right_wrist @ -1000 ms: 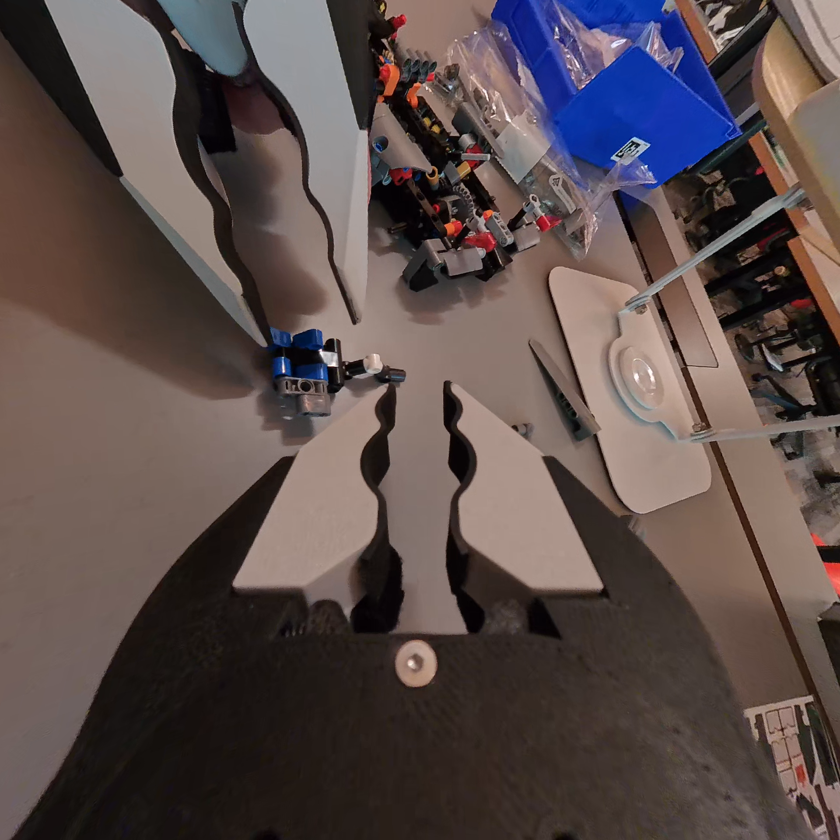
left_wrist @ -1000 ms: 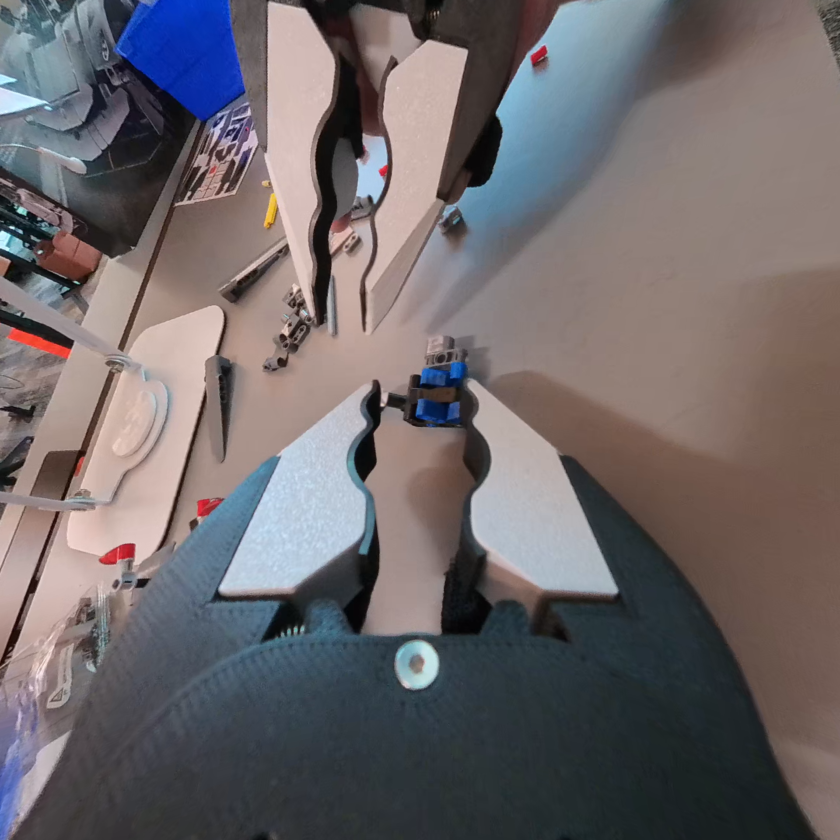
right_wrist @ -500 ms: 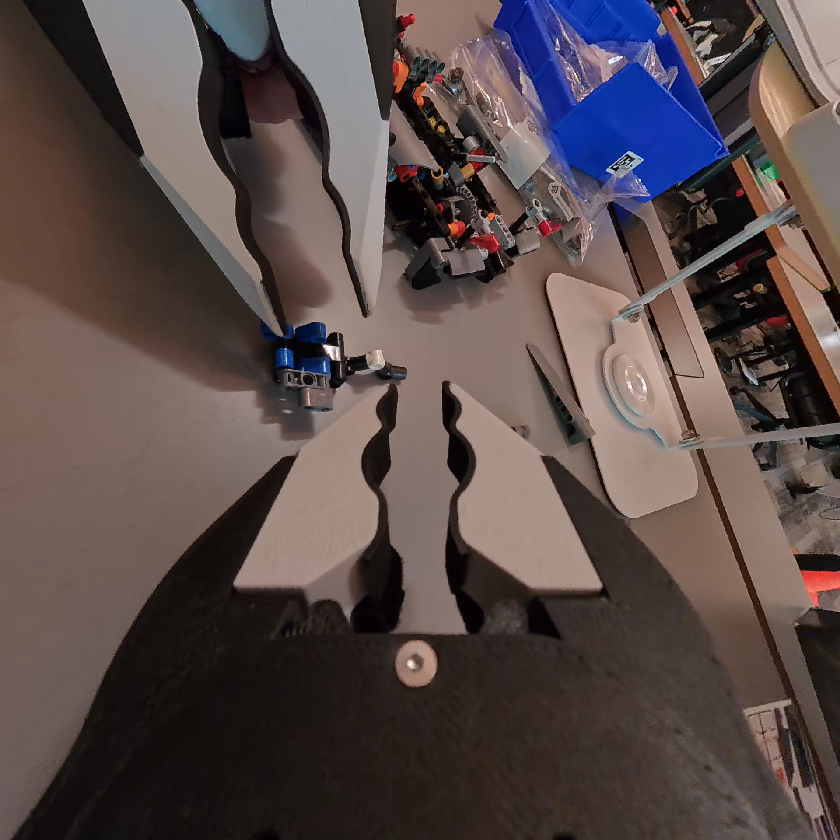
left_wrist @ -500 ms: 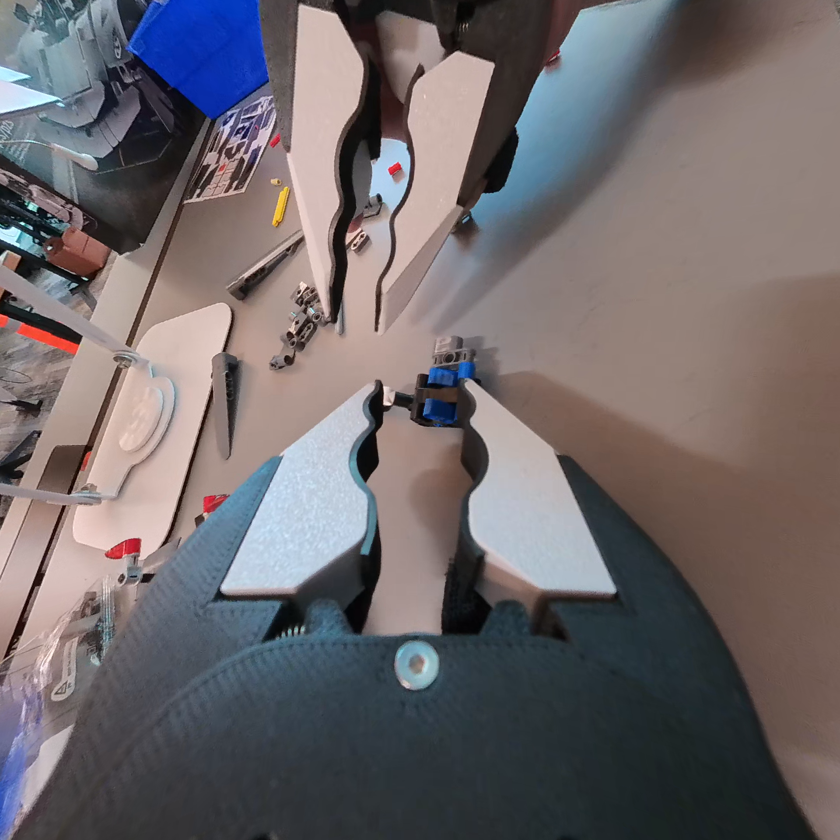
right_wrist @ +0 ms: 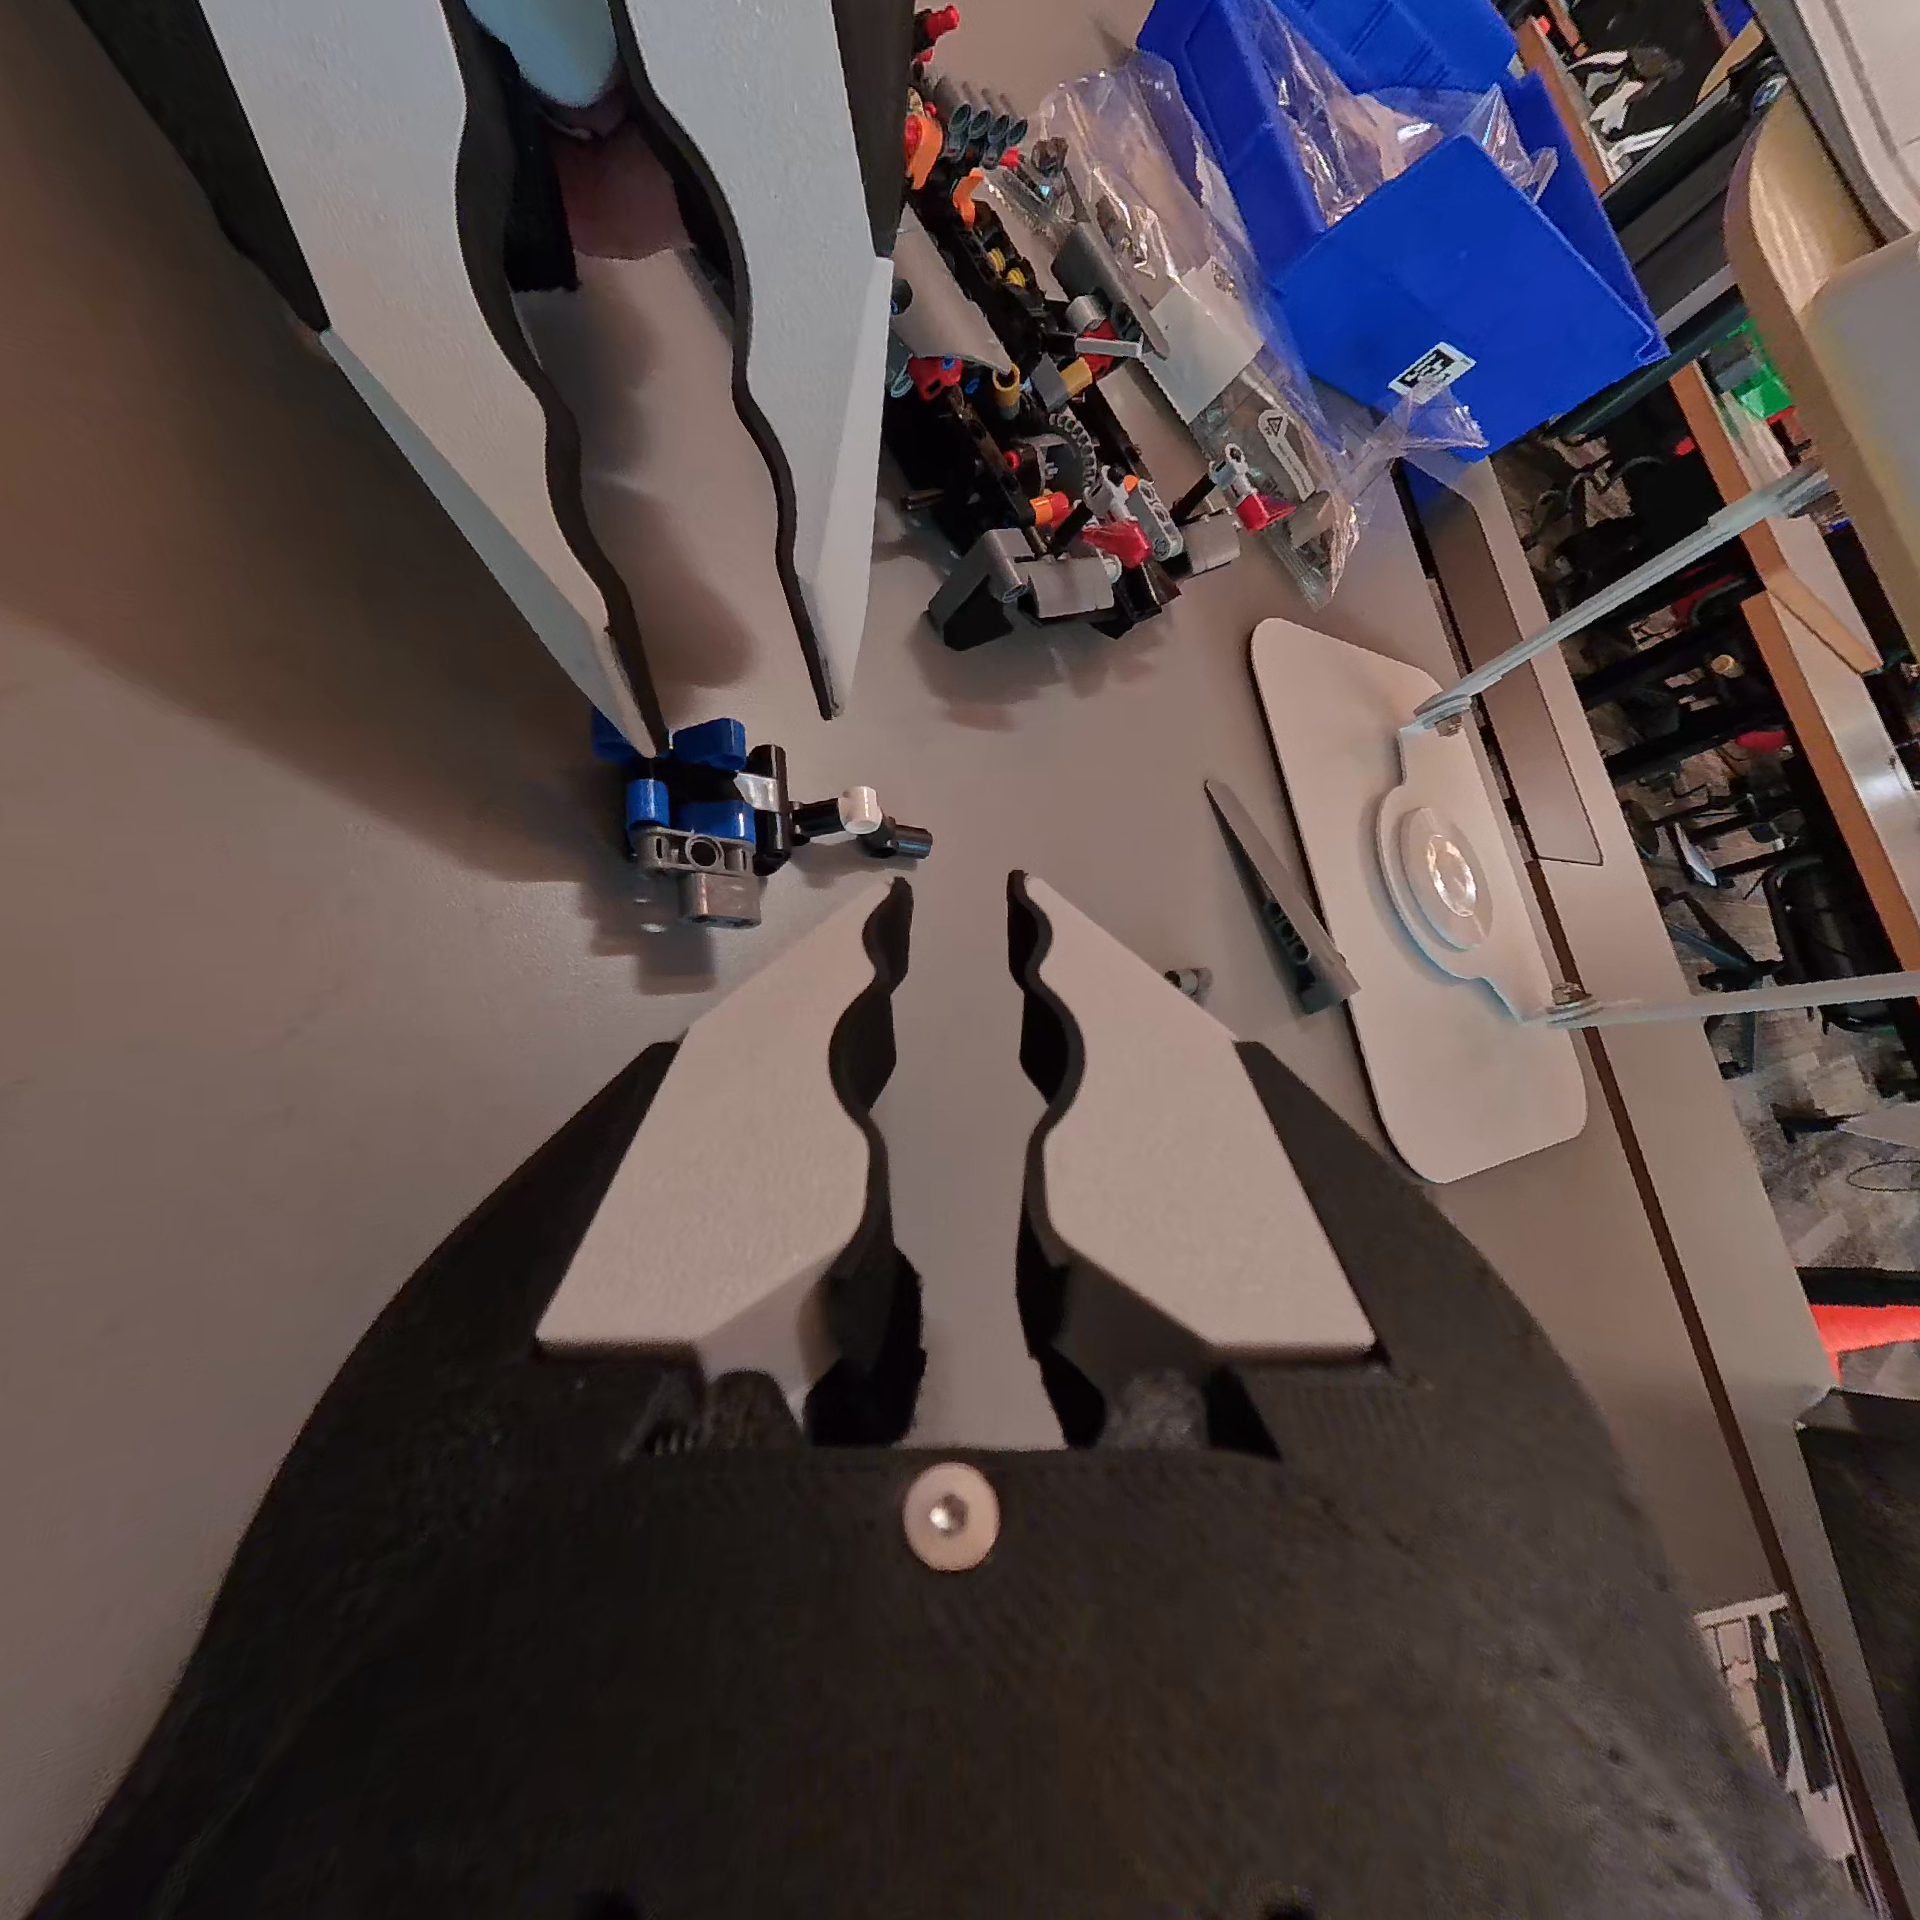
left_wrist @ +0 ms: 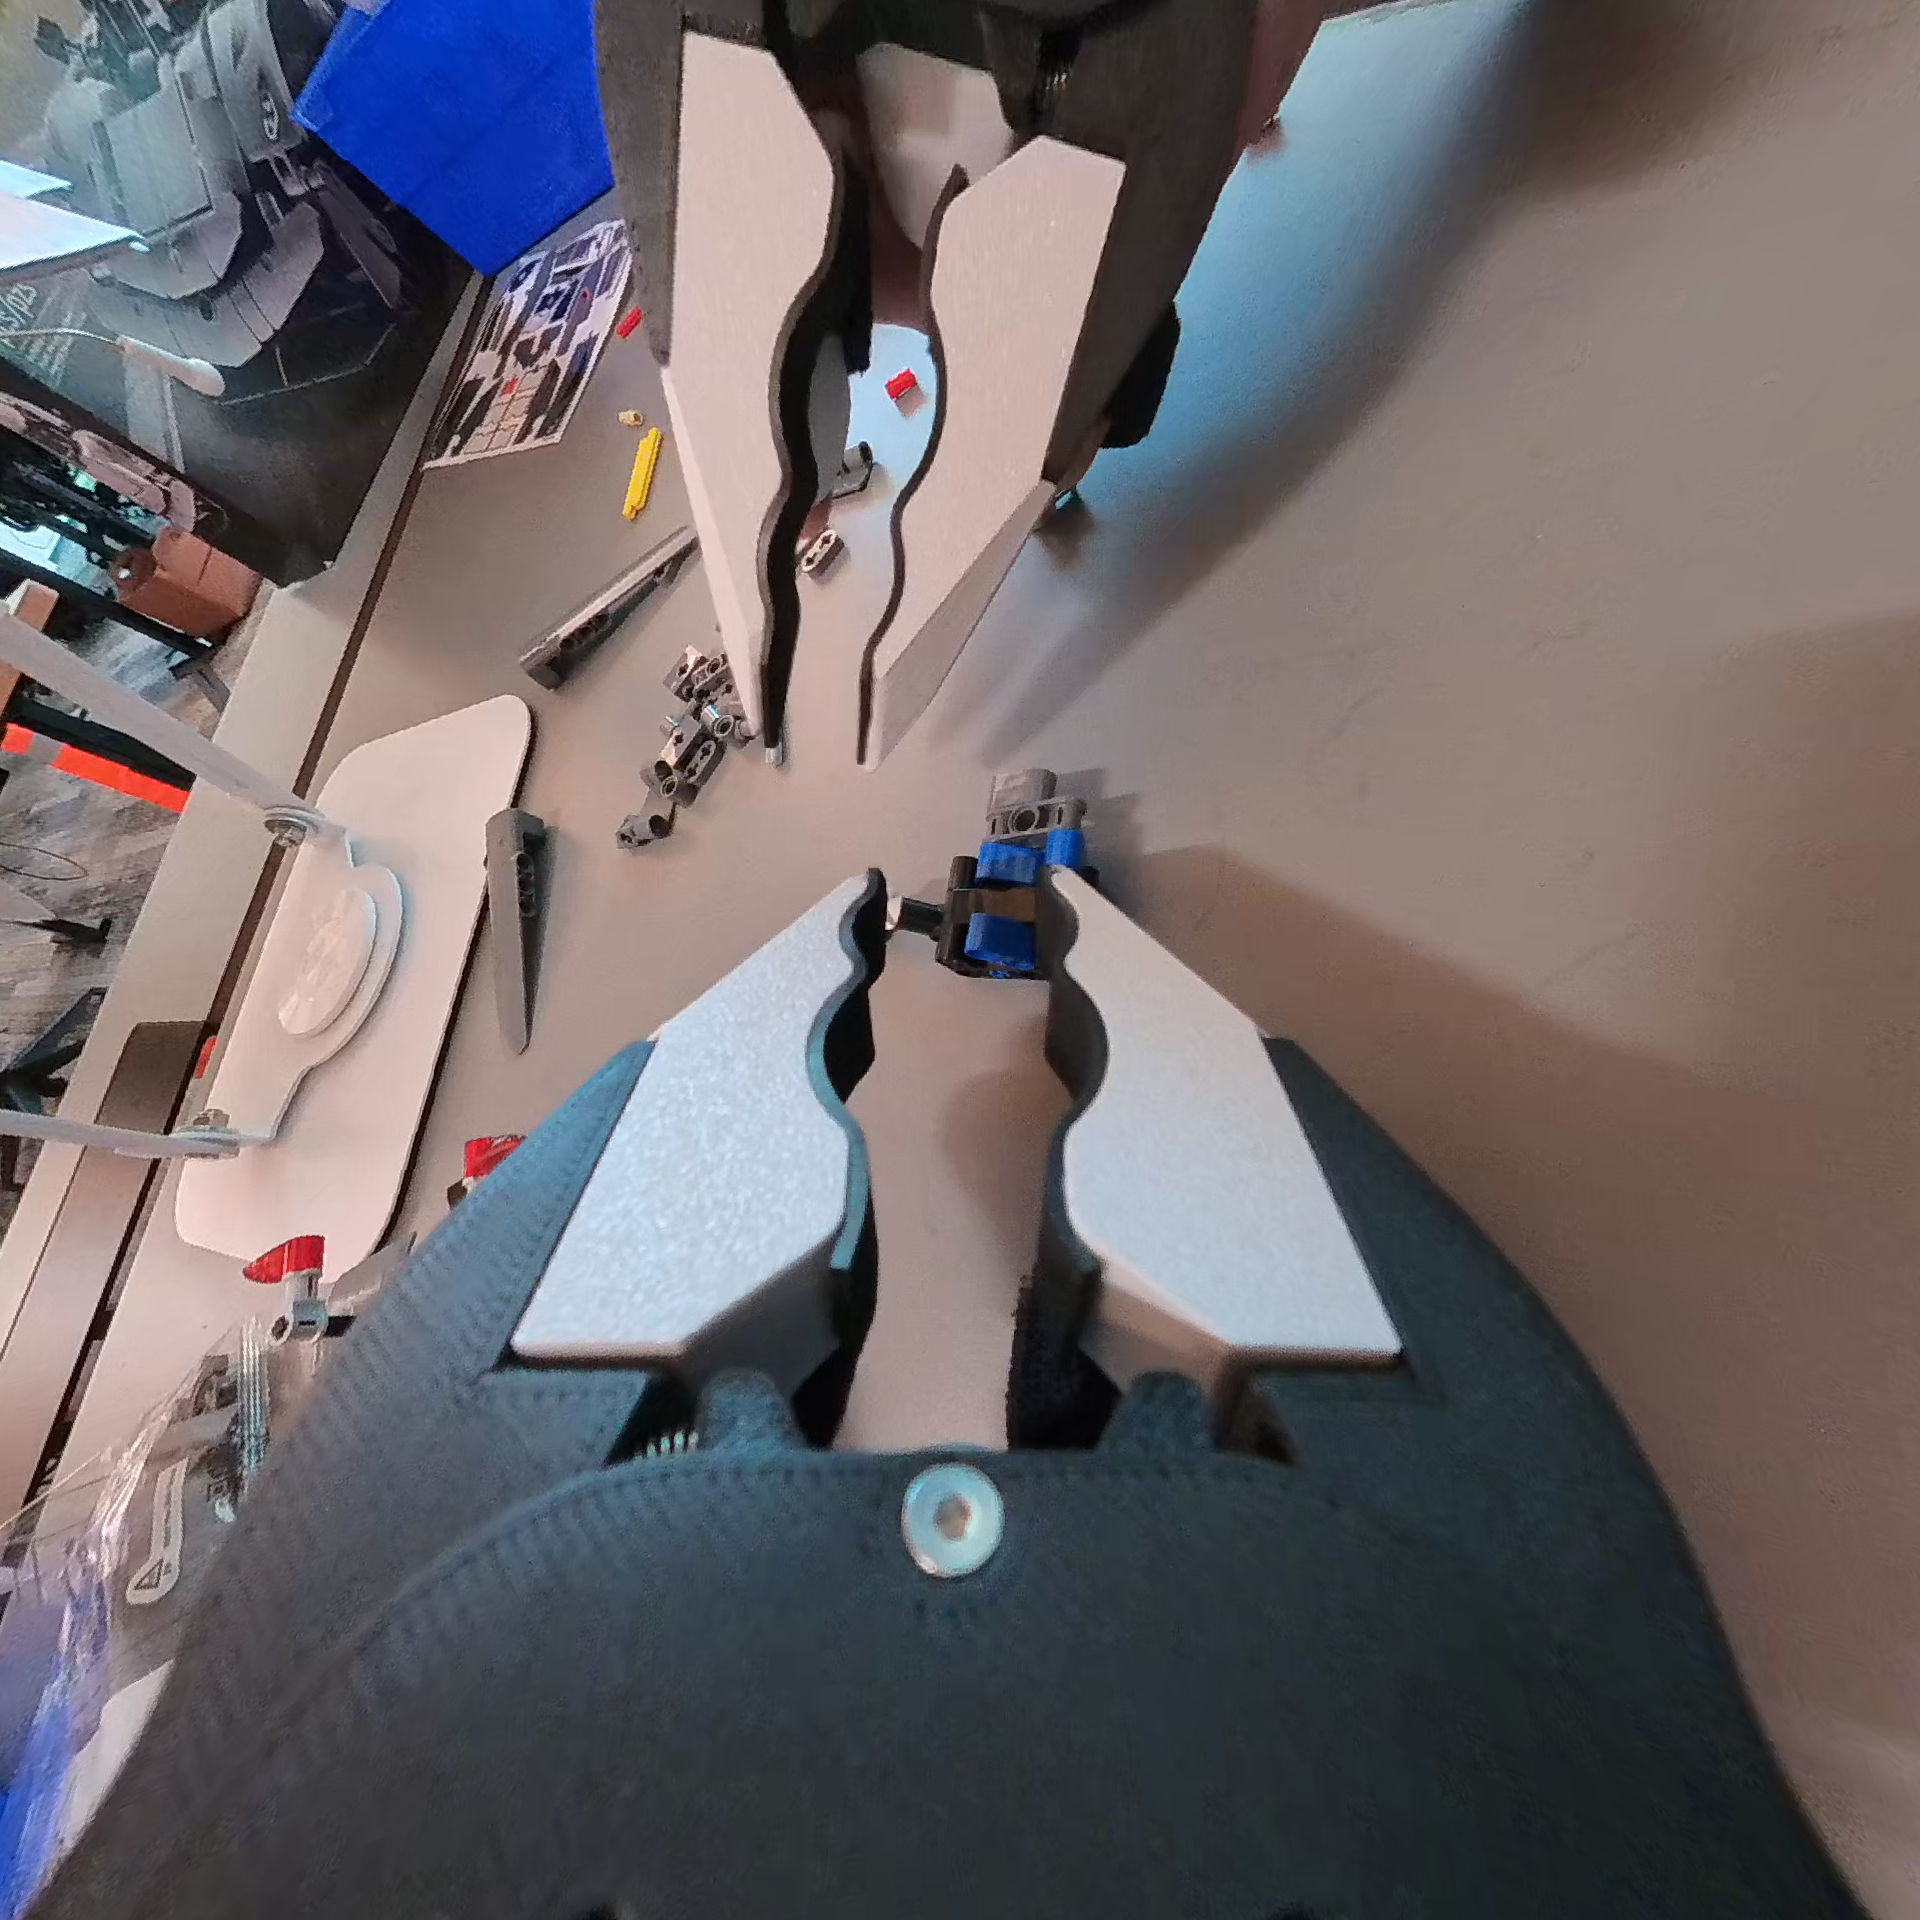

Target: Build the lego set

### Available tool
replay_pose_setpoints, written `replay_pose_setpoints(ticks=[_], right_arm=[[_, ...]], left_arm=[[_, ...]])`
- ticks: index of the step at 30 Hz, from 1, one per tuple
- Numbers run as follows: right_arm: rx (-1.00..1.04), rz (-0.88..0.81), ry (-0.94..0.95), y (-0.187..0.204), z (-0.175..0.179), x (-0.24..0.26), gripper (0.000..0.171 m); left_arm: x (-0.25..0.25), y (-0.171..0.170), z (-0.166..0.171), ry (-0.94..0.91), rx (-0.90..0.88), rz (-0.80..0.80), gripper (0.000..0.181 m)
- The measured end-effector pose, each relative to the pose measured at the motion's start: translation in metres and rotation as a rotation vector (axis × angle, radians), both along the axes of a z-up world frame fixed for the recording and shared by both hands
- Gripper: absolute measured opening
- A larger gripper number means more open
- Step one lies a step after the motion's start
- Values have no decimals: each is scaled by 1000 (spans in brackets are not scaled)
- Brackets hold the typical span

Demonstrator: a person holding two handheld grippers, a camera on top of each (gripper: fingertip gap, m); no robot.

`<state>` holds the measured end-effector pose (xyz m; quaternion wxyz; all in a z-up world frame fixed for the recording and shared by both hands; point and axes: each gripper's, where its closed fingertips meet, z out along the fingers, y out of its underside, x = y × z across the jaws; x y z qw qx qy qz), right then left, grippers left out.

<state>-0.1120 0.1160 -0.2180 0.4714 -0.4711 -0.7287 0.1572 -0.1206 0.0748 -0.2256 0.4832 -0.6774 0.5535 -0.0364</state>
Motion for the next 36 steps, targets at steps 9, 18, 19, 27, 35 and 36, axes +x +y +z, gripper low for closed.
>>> replay_pose_setpoints(ticks=[9, 18, 19, 27, 35, 36], right_arm=[[7, 5, 9, 0, 1, 0, 16], [9, -3, 13, 4, 2, 3, 16], [8, -3, 13, 4, 2, 3, 16], [20, -2, 5, 4, 0, 4, 15], [27, -1, -1, 5, -1, 4, 15], [28, -1, 0, 5, -1, 4, 15]], left_arm=[[0, 2, 0, -10, -3, 3, 25], [-1, 4, 2, -29, 0, 10, 24], [-1, 4, 2, -31, 1, 10, 24], [-3, 6, 5, -40, 10, 18, 23], [-3, 7, 6, -43, 15, 25, 23], [-3, 7, 6, -41, 16, 27, 22]])
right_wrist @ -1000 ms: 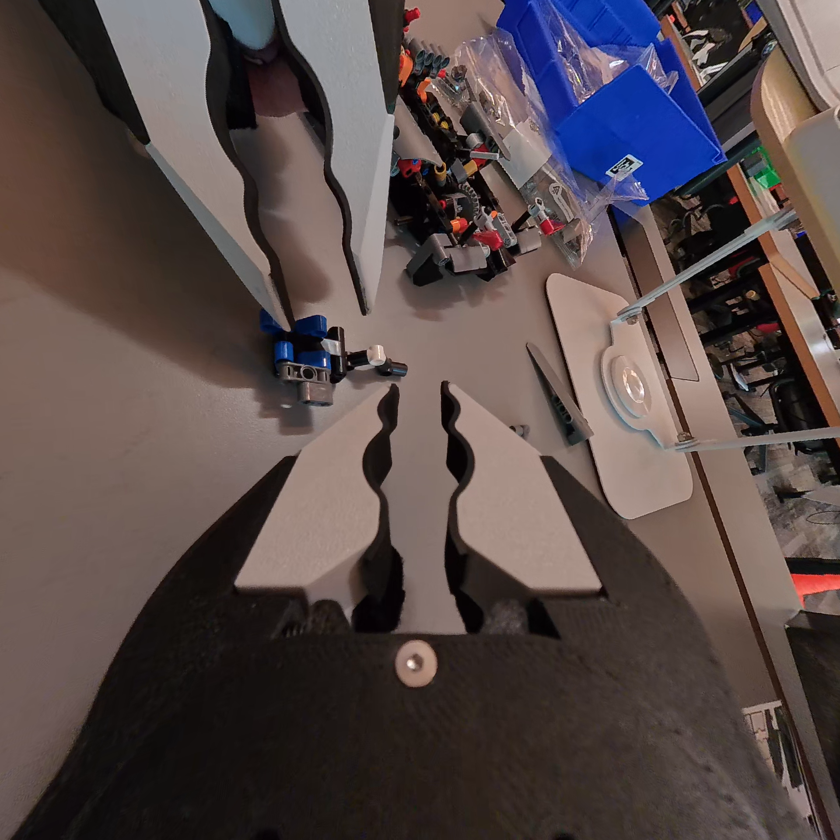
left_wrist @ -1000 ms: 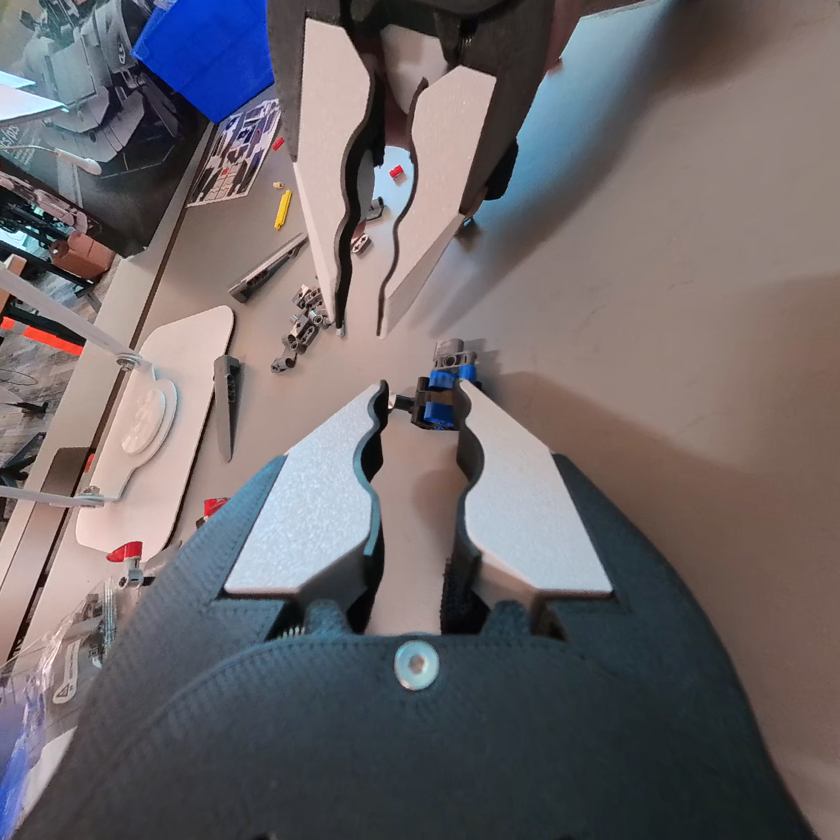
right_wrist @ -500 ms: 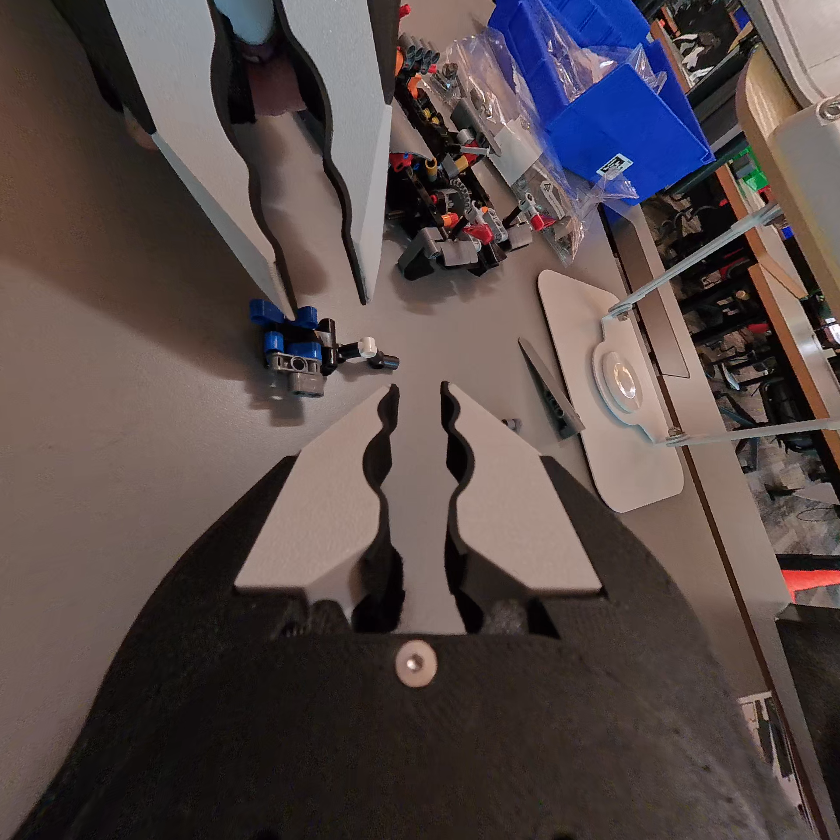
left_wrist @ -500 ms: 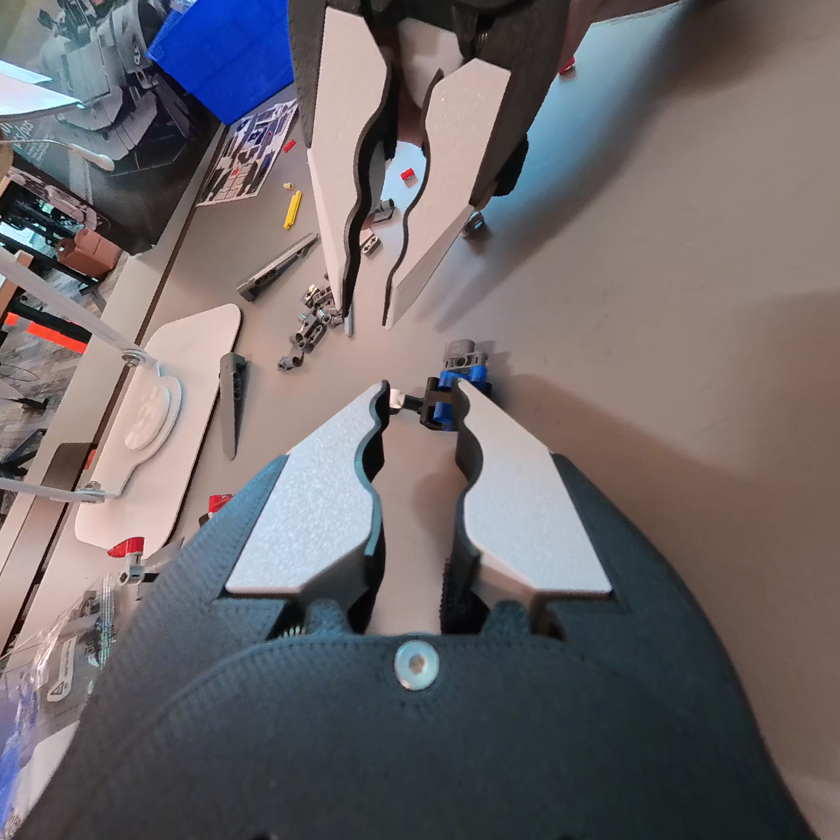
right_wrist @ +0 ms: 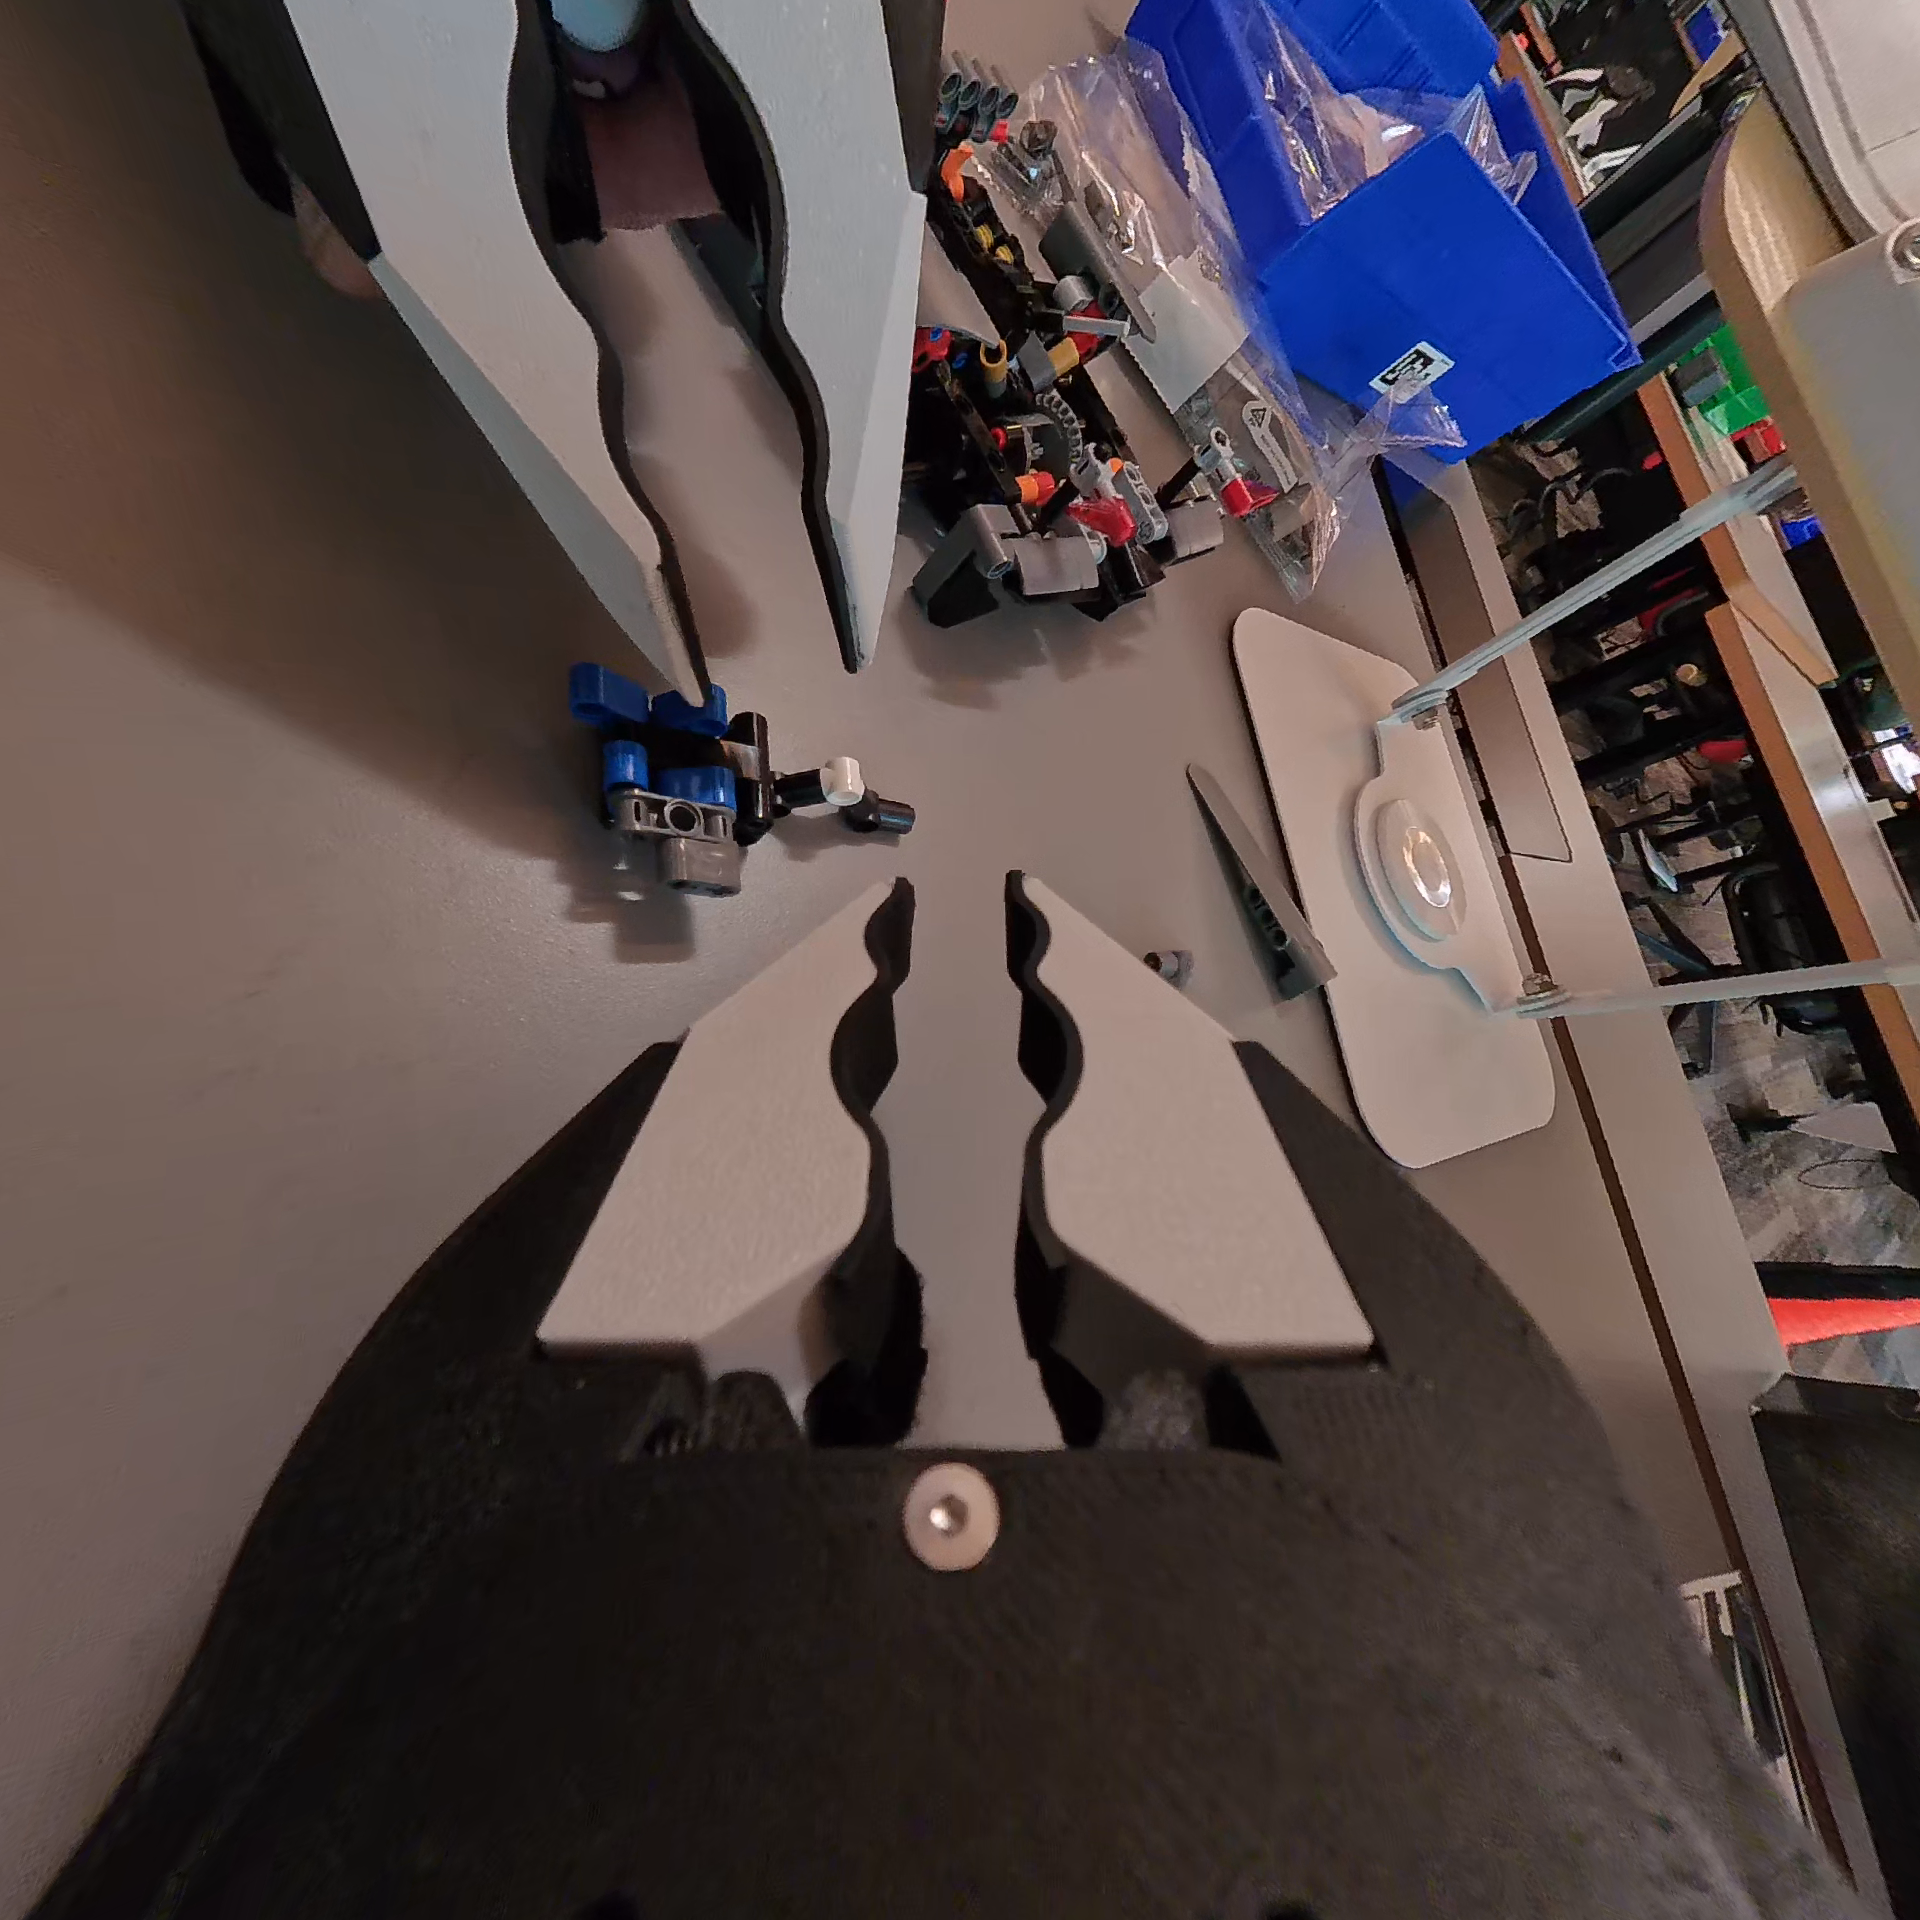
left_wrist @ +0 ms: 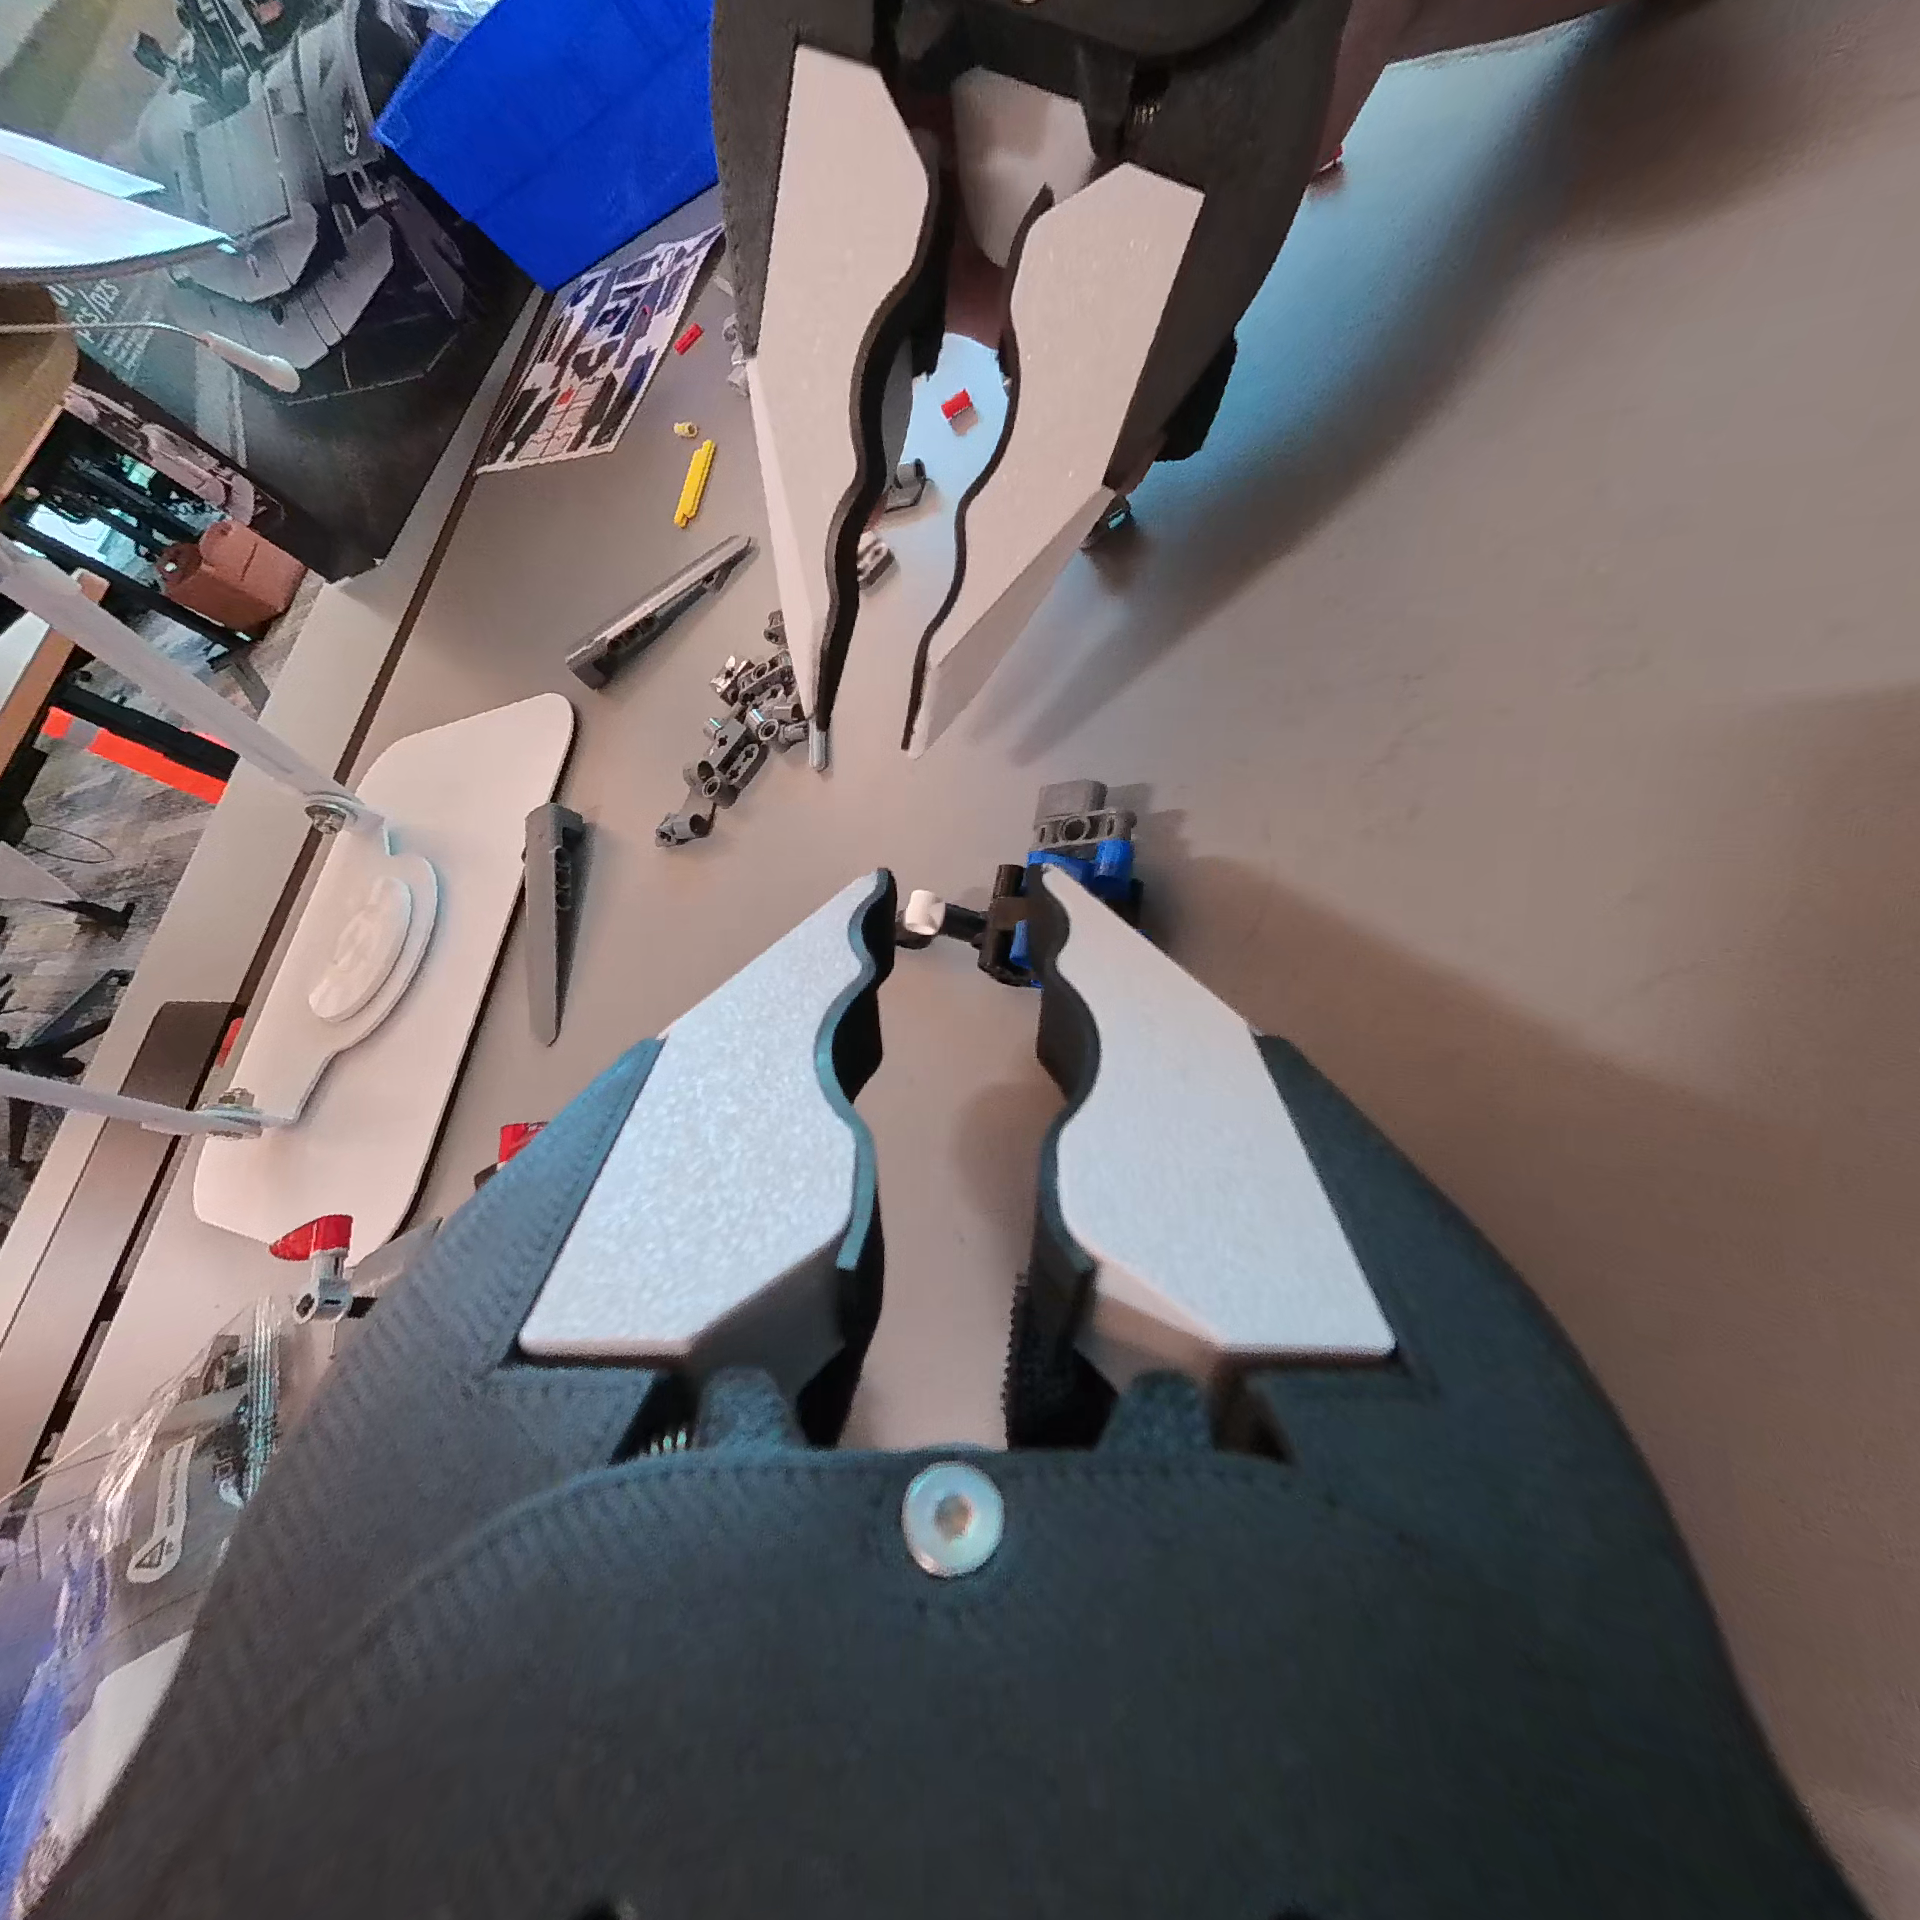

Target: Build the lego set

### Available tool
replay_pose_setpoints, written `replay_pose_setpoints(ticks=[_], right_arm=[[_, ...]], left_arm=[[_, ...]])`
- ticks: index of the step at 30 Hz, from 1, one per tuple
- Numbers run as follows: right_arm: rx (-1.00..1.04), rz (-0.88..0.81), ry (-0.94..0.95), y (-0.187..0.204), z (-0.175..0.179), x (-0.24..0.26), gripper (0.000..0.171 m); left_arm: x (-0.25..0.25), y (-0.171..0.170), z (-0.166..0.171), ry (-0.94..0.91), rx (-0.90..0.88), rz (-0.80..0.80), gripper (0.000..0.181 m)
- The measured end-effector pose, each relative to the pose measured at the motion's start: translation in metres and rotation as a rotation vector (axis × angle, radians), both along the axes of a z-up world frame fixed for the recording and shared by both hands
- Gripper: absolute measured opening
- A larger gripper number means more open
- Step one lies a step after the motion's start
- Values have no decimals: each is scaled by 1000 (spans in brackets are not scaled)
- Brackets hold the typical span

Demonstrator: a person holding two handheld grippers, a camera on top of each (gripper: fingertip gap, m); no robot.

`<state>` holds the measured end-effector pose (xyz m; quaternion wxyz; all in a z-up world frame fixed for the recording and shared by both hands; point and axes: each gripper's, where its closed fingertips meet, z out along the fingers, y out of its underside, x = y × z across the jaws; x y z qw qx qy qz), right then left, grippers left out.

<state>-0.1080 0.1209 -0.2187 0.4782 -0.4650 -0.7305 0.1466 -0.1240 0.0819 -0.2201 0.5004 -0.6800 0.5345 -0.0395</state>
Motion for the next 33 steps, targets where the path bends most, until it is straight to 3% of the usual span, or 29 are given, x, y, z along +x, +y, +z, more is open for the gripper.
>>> replay_pose_setpoints(ticks=[11, 17, 25, 33], right_arm=[[-117, 119, 10, -25, 1, -1, 16], [-157, 187, -58, -41, -11, 0, 28], [-134, 201, -126, -43, -23, 4, 24], [-49, 178, -150, -38, -32, 1, 11]], left_arm=[[-3, -12, 12, -38, -25, -73, 15], [7, -21, 1, 7, -30, -123, 17], [17, -22, -14, 67, -20, -131, 21], [16, -17, -26, 100, -39, -105, 13]])
